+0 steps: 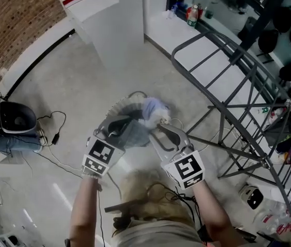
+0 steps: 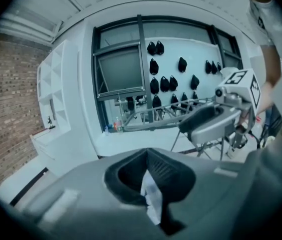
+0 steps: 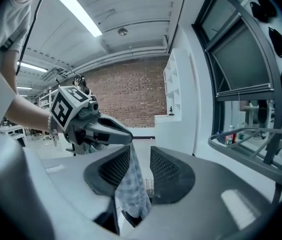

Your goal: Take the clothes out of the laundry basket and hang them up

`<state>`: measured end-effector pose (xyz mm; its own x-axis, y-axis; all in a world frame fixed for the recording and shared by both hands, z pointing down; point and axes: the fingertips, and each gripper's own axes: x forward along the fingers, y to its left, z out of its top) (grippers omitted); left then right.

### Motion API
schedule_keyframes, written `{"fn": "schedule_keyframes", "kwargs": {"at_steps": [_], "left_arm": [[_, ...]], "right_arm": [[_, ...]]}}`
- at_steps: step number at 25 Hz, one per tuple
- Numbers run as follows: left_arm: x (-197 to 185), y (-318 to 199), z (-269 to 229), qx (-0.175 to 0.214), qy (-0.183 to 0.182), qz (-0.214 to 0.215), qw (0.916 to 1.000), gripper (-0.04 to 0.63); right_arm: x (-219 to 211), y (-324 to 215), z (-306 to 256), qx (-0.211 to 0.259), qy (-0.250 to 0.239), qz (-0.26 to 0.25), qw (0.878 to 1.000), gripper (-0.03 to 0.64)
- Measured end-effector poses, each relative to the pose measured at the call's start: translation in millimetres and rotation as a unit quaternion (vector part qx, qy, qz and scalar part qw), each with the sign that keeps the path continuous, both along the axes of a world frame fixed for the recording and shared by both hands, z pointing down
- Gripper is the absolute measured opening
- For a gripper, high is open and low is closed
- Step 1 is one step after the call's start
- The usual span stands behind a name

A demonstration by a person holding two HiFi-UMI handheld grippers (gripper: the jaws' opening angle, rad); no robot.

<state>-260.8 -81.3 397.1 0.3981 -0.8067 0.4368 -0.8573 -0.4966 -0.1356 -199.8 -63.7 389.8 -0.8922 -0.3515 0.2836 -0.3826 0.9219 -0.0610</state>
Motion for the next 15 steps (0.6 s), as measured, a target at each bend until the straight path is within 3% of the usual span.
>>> {"fn": "schedule_keyframes", "kwargs": {"at_steps": [8, 15], "left_arm": [[49.3, -20.7, -60.7, 0.046, 0.005, 0.102, 0.9937, -0.002], [98.3, -28.3, -95.6, 0.068, 0.029, 0.203, 0.9765, -0.002]], "right_arm": [[2.1, -12.2, -30.5, 0.030, 0.000, 0.042, 0.999, 0.121], [26.2, -29.8, -41.0, 0.038, 0.019, 0.117, 0.992, 0.120]]}}
